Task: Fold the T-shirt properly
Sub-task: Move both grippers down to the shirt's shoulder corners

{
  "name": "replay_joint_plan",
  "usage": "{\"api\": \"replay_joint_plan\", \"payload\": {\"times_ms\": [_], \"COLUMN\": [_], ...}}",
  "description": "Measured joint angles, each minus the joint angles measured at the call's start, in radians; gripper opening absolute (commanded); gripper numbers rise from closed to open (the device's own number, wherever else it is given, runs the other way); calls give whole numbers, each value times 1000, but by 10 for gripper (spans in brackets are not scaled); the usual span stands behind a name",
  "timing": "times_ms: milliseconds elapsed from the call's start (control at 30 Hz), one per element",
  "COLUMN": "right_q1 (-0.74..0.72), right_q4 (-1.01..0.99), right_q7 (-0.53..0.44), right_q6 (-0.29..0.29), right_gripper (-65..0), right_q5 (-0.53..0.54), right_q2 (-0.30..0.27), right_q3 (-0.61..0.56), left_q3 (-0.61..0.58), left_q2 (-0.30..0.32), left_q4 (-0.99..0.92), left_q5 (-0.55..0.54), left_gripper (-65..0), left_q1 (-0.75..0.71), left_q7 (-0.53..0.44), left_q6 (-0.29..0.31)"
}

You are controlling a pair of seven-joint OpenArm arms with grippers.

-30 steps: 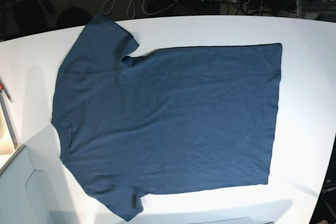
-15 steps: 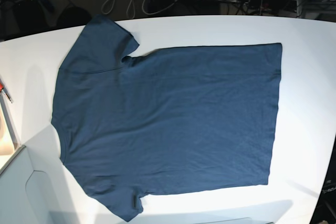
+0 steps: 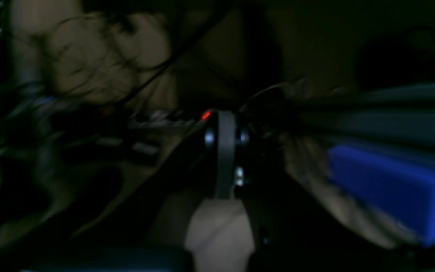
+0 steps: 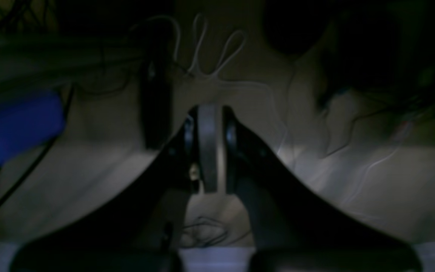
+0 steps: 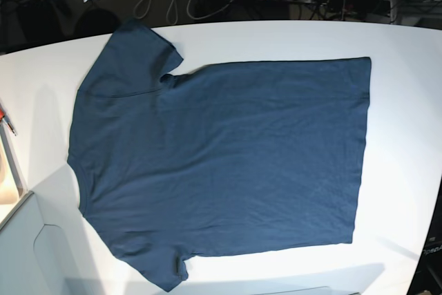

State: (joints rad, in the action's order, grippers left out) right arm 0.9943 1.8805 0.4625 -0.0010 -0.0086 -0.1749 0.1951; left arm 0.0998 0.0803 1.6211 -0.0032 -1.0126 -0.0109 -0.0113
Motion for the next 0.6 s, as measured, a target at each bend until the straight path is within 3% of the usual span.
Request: {"api": "replay_joint_plan", "payload": {"times_ms": [267, 367, 433, 500, 600], "right_q1": [-25, -80, -112, -134, -151], "right_q4": [180, 196, 209, 214, 215], "right_q7": [82, 159, 187, 193, 196], "right_q6": [0, 3, 55, 122, 150], "right_gripper": [-649, -648, -646, -645, -629], "right_q5": [10, 10, 6, 7, 10], "right_q2": [3, 3, 4, 8, 16], "right_q3": [12, 11, 14, 14, 14], "left_q3": [58, 85, 101, 105, 137], "left_q2": [0, 0, 0, -1, -3], "left_q4": [233, 301, 345, 381, 418], "left_q5": [-3, -3, -3, -10, -127], "left_gripper": [-650, -650, -643, -569, -466], "left_q1": [-42, -45, -43, -40, -22], "left_q7": [-7, -1, -2, -10, -6], "left_q6": [8, 9, 5, 5, 16]}}
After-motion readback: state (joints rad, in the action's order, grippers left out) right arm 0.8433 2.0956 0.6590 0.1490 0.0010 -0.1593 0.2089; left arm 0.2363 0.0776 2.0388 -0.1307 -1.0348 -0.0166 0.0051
